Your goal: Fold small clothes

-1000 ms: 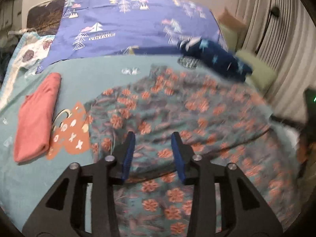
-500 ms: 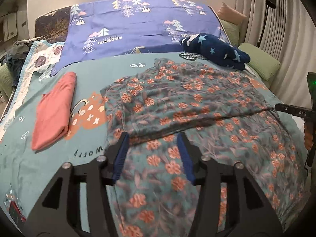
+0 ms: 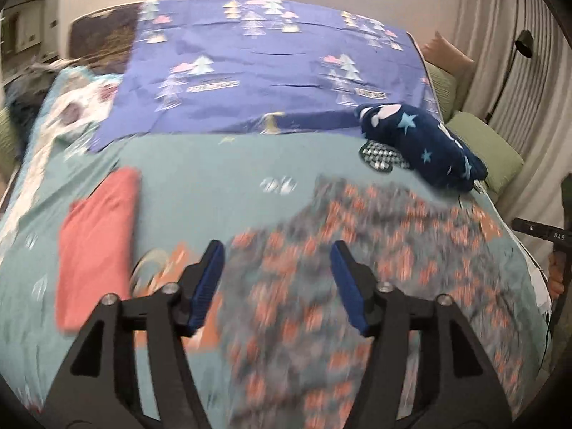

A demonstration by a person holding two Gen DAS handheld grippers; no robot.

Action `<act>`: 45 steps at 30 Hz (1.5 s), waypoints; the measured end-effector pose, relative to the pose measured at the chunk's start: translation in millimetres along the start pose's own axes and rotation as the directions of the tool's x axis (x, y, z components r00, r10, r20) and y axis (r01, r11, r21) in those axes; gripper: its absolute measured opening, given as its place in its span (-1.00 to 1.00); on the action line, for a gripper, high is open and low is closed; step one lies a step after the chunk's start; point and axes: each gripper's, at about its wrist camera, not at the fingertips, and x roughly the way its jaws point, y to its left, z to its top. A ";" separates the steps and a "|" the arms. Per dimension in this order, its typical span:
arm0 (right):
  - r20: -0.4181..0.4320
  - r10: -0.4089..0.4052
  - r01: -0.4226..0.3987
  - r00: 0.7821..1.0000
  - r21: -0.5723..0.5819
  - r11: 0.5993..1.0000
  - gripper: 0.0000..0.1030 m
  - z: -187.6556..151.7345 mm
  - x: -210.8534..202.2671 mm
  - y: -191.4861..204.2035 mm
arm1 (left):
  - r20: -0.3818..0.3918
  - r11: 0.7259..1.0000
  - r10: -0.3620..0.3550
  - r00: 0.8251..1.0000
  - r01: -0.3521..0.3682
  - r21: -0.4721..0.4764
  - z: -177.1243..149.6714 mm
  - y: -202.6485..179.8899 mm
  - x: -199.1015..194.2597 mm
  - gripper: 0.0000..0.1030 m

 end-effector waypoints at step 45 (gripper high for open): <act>-0.108 -0.326 0.304 0.939 -0.186 0.935 -0.14 42.7 158.4 21.6 | -0.131 0.906 0.301 0.945 -0.240 0.348 -1.1 -28.5 123.7 -0.58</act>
